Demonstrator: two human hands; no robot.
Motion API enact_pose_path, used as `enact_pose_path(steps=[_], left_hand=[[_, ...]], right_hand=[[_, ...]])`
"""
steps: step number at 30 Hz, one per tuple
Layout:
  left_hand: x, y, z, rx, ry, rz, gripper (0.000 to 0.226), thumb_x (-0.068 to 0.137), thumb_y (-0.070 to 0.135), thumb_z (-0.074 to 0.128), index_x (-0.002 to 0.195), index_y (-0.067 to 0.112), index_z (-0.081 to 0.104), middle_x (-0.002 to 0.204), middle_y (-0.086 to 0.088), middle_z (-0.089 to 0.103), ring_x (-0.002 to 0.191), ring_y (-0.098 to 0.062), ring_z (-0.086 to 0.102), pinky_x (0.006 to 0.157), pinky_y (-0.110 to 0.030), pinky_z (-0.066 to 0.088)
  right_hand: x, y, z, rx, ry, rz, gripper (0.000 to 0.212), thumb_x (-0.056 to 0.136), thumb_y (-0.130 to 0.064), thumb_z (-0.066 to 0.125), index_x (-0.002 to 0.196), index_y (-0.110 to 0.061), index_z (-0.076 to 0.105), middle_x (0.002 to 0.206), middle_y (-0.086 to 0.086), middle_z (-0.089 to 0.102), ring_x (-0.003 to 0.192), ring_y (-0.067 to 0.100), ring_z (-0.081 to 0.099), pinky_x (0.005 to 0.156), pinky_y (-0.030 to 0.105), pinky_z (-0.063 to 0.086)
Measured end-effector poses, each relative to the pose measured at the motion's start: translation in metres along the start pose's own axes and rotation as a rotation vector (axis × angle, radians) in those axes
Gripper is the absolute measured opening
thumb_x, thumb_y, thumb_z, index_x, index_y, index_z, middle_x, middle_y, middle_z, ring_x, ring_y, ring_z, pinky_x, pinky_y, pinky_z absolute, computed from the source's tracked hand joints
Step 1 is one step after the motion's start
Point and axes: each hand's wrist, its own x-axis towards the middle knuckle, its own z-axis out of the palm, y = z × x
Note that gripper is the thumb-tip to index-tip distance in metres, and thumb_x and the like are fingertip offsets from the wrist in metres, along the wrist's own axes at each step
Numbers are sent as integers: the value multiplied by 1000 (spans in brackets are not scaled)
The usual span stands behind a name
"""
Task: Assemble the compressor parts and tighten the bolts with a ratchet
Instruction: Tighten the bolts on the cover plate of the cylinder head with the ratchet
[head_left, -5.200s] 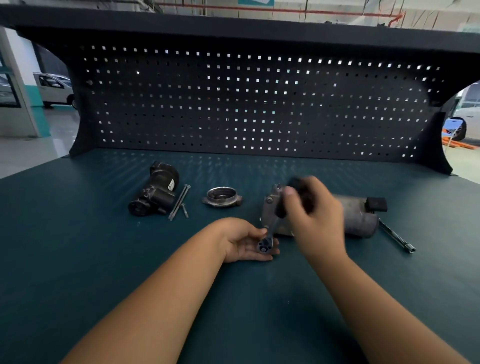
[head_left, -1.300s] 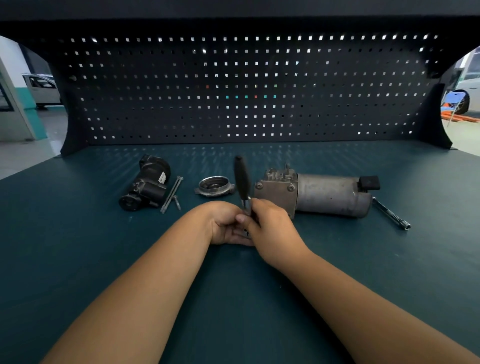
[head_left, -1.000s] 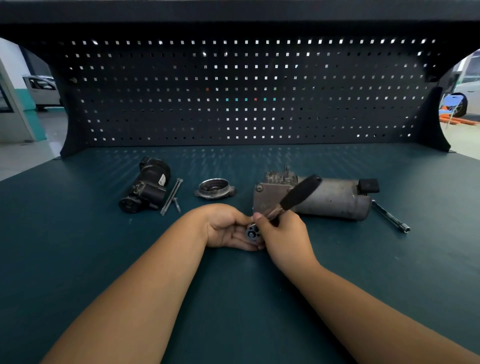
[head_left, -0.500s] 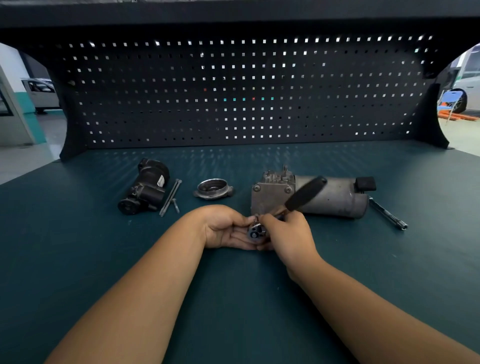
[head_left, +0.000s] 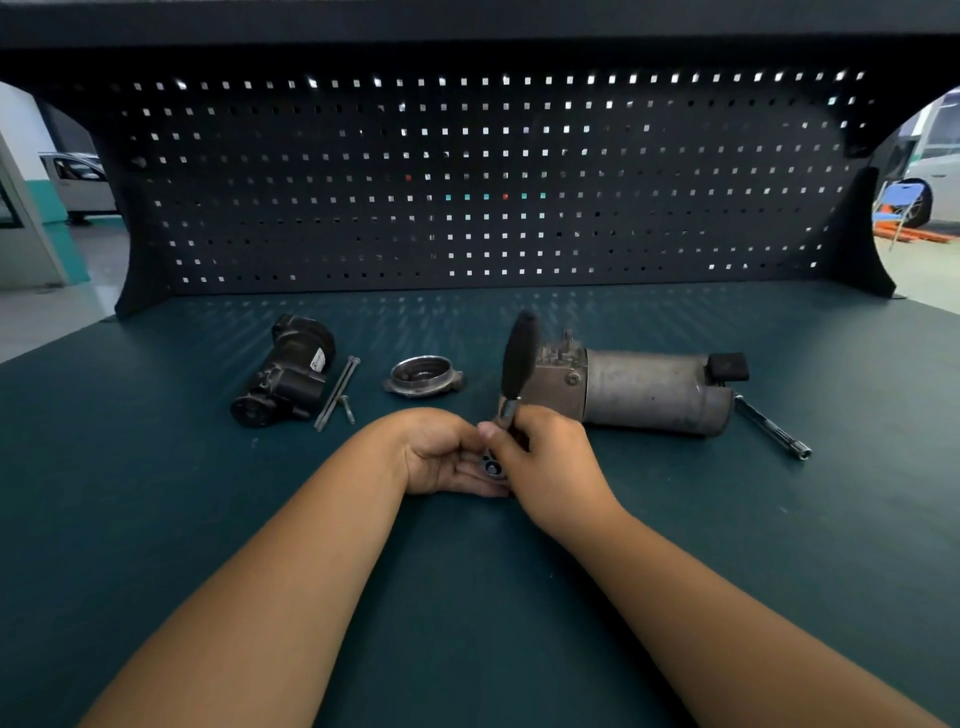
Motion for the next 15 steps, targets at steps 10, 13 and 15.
enact_pose_path(steps=[10,13,15], left_hand=[[-1,2,-1,47,-49,-35,27,97,7,36,86,-2,59,66,-13,70,76,-18,69,62,-29,57],[-1,3,-2,18,-14,-26,43,92,-5,30,64,-2,63,58,-14,67,58,-21,70,55,-31,56],[1,3,-3,17,-2,-18,51,90,-6,26,56,-2,64,54,-13,66,53,-22,68,52,-31,56]], right_hand=[[-3,2,-4,141,21,194,13,91,-20,58,79,-17,55,75,-9,60,70,7,57,55,13,40],[4,-5,1,-89,-122,-12,18,92,-20,55,78,-17,45,80,-5,51,77,15,50,63,25,34],[8,-7,1,-151,-150,-83,17,92,-21,55,81,-16,44,85,-2,48,81,19,49,68,31,36]])
